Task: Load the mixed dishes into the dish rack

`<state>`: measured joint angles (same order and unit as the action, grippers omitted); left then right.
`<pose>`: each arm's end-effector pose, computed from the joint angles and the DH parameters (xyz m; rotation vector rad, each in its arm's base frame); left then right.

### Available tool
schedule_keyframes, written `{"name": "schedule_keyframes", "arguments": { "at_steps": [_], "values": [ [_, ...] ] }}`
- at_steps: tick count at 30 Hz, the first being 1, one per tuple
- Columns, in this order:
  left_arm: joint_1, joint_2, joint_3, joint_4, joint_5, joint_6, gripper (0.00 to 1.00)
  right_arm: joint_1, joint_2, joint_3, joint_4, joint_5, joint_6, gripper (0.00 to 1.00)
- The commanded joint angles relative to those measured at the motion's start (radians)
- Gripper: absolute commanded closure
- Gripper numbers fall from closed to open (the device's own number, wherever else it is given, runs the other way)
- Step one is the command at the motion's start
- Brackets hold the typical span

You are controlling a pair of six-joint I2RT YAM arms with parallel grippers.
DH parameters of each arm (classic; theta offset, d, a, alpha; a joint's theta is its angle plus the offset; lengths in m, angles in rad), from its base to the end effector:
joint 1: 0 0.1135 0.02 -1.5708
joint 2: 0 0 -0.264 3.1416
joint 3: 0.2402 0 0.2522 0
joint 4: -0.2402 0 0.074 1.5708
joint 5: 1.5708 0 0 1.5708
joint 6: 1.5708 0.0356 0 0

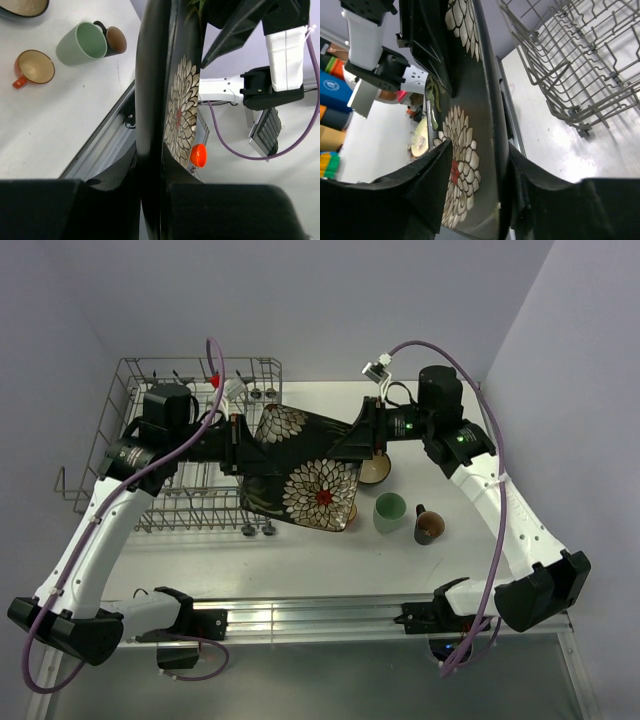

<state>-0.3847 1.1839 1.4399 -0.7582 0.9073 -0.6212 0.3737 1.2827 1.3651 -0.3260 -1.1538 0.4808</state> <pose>0.1992 -0.1109 0.4319 0.3607 2.1982 -1.5248 0.2395 0.1289 0.4252 -0.8000 1.8053 1.6125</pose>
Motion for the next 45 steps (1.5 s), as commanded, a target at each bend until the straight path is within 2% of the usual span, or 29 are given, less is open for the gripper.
{"name": "schedule_keyframes", "arguments": {
  "at_steps": [1, 5, 9, 10, 12, 13, 15, 16, 18, 19, 20, 23, 25, 30, 32, 37, 42, 45],
  "values": [
    [0.004, -0.052, 0.010, 0.129, 0.082, -0.008, 1.00, 0.021, 0.007, 0.008, 0.016, -0.060, -0.010, 0.53],
    [0.004, -0.059, -0.001, 0.135, 0.096, -0.012, 1.00, 0.036, 0.018, 0.012, -0.024, -0.070, -0.034, 1.00],
    [0.009, -0.063, 0.007, 0.109, 0.070, -0.003, 1.00, 0.067, 0.014, 0.025, -0.102, -0.009, -0.111, 1.00],
    [0.010, -0.063, 0.002, 0.111, 0.073, -0.012, 0.97, 0.073, 0.003, 0.020, -0.117, 0.023, -0.148, 1.00],
    [0.015, -0.064, -0.006, 0.105, 0.065, -0.017, 0.82, 0.086, -0.029, -0.003, -0.104, 0.071, -0.163, 1.00],
    [0.017, -0.067, -0.006, 0.099, 0.053, -0.014, 0.69, 0.088, -0.042, -0.009, -0.097, 0.083, -0.177, 1.00],
    [0.020, -0.070, -0.010, 0.085, 0.045, -0.014, 0.51, 0.090, -0.083, -0.035, -0.045, 0.121, -0.165, 1.00],
    [0.023, -0.072, -0.009, 0.076, 0.032, -0.008, 0.35, 0.090, -0.092, -0.038, -0.032, 0.140, -0.160, 1.00],
    [0.030, -0.087, -0.007, 0.059, -0.008, -0.003, 0.23, 0.090, -0.099, -0.014, -0.050, 0.172, -0.169, 1.00],
    [0.035, -0.096, -0.013, 0.060, -0.028, 0.001, 0.08, 0.090, -0.086, -0.002, -0.083, 0.192, -0.185, 1.00],
    [0.038, -0.107, -0.019, 0.065, -0.037, 0.002, 0.01, 0.091, -0.080, 0.011, -0.102, 0.198, -0.194, 1.00],
    [0.059, -0.147, -0.032, 0.062, -0.089, 0.003, 0.01, 0.091, -0.079, 0.031, -0.120, 0.239, -0.209, 1.00],
    [0.072, -0.162, -0.010, -0.004, -0.151, 0.026, 0.01, 0.090, -0.079, 0.040, -0.122, 0.272, -0.211, 1.00],
    [0.079, -0.210, 0.069, -0.191, -0.544, 0.037, 0.01, 0.091, -0.077, 0.068, -0.048, 0.359, -0.186, 1.00],
    [0.079, -0.225, 0.100, -0.254, -0.616, 0.022, 0.01, 0.100, -0.062, 0.095, 0.002, 0.437, -0.192, 1.00],
    [0.079, -0.302, 0.109, -0.279, -0.627, -0.040, 0.01, 0.154, -0.004, 0.170, 0.130, 0.597, -0.310, 1.00],
    [0.078, -0.366, 0.096, -0.326, -0.633, -0.081, 0.01, 0.189, 0.181, 0.383, 0.128, 0.649, -0.441, 1.00],
    [0.079, -0.403, 0.065, -0.357, -0.628, -0.098, 0.01, 0.240, 0.299, 0.521, 0.085, 0.717, -0.617, 1.00]
  ]
}}
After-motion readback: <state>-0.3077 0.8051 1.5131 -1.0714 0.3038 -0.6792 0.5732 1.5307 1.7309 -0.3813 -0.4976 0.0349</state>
